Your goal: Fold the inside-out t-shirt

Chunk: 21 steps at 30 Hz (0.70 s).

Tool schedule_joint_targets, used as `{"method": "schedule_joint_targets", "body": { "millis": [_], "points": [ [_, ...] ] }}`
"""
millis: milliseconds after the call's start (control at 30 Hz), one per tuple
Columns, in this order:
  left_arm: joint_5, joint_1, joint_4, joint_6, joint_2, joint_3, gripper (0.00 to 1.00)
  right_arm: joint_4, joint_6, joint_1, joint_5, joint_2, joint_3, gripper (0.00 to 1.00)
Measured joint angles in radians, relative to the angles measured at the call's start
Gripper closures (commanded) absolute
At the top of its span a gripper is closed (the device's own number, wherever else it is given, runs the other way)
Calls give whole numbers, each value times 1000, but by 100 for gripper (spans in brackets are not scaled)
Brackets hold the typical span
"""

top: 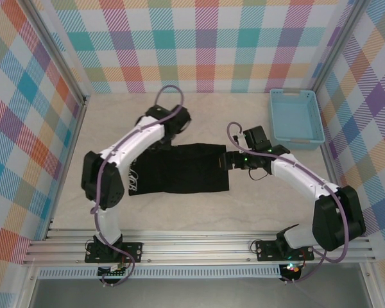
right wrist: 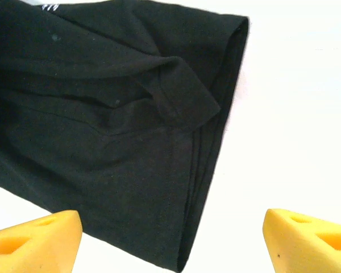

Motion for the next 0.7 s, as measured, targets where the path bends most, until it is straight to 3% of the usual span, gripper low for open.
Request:
{"method": "schedule_joint_targets", "body": {
  "millis": [167, 333, 700],
  "points": [
    [3, -127, -67, -27, 168, 226, 100, -17, 7, -39, 2, -45, -21, 17],
    [13, -200, -145, -26, 297, 428, 100, -36, 18, -68, 8, -85, -47, 17],
    [163, -227, -193, -19, 314, 526, 100, -43, 57, -97, 25, -107, -77, 18]
  ]
}}
